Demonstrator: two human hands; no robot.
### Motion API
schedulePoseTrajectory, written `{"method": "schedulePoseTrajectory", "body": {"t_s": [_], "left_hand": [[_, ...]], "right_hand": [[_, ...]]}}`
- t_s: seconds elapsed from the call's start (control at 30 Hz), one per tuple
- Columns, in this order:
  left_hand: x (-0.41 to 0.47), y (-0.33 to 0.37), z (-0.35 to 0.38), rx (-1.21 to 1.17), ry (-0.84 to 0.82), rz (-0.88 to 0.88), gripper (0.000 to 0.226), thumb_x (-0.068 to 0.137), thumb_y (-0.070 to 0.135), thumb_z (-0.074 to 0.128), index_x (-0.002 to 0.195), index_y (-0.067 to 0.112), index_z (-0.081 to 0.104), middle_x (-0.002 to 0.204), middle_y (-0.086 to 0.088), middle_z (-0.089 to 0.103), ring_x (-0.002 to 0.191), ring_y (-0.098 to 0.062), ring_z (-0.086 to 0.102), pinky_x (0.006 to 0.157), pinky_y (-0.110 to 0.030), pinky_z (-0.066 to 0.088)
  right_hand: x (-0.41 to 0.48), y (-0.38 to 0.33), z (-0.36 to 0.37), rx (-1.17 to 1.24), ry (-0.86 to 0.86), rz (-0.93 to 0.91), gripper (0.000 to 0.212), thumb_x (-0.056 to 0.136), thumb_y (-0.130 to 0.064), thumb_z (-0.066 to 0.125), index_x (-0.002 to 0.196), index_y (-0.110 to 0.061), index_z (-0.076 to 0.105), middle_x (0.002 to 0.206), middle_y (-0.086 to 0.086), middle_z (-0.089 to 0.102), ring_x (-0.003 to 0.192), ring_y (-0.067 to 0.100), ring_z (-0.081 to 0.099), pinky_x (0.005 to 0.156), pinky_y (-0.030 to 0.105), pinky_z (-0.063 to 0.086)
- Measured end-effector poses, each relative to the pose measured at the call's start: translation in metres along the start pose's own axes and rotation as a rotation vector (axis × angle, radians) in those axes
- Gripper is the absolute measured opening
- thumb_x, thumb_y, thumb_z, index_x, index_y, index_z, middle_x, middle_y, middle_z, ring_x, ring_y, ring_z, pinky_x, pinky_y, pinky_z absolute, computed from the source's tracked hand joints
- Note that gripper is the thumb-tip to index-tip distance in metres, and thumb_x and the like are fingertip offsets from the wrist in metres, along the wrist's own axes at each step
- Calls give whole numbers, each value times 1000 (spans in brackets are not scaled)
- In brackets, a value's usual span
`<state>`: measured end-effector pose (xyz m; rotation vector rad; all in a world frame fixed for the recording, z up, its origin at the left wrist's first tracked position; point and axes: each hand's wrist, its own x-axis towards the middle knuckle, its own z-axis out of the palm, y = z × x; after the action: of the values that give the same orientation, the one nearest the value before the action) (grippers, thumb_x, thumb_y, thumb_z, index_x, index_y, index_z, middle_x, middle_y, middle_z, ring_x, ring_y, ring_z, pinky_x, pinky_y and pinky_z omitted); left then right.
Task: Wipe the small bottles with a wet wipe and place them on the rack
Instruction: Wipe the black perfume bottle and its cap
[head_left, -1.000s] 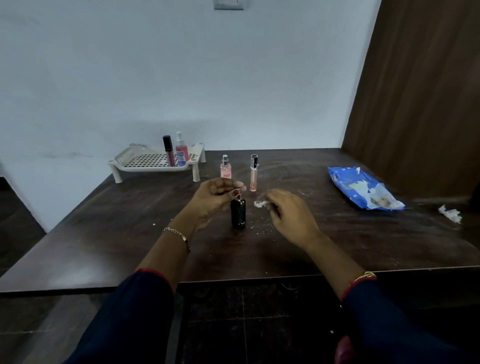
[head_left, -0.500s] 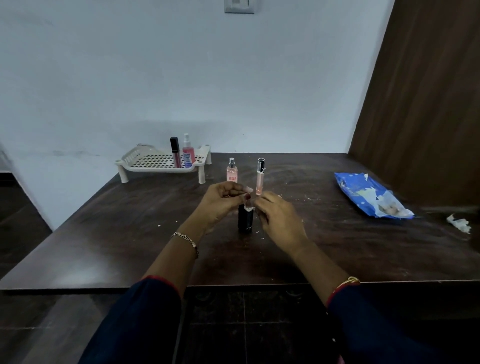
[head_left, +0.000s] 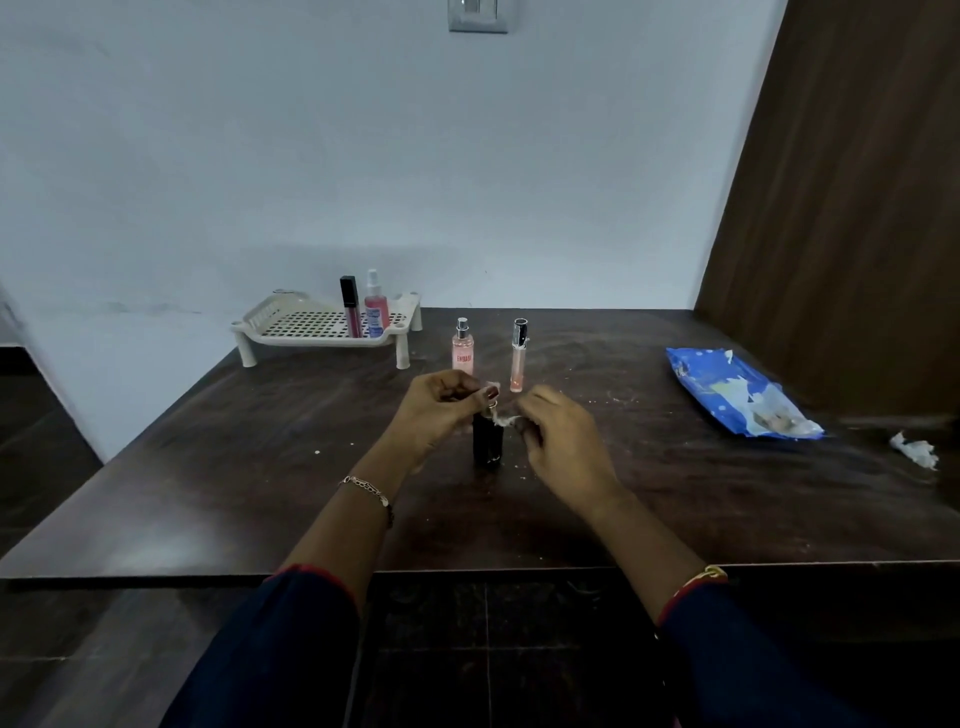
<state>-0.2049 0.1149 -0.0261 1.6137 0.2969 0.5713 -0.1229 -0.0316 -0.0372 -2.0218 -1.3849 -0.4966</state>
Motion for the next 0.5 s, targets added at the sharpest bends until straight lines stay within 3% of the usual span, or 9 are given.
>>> {"method": "schedulePoseTrajectory", "body": {"t_s": [0.17,0.27,0.37,0.5], "left_hand": [[1,2,2,14,-3,7,5,83,7,67,85,4,63,70,2,67,66,-8,62,60,-22,53],[1,4,3,26,14,10,5,82,7,67,85,5,64,71,-2,66,66,-10,60,60,-24,50],[-1,4,6,33,26,30,17,82,8,68,92,-5,64,77,-9,65,73,-22,57,64,-29,47],[-1,4,7,24,36,31,6,81,8,68,85,3,66,73,-3,69,69,-14,62,64,-25,50]], "right_hand": [[-1,-6,0,5,9,-59,21,76,8,63,88,-8,67,89,5,62,77,24,62,68,30,50],[-1,-6,0,-14,-4,-48,21,74,8,65,88,-8,66,89,5,62,76,25,62,65,28,48],[-2,-8,0,-12,-9,-55,20,72,8,66,86,-6,66,86,8,60,72,28,61,60,28,45],[-7,-8,4,-36,-75,-90,13,83,-3,59,93,-7,67,92,9,59,78,29,61,62,36,49]]}}
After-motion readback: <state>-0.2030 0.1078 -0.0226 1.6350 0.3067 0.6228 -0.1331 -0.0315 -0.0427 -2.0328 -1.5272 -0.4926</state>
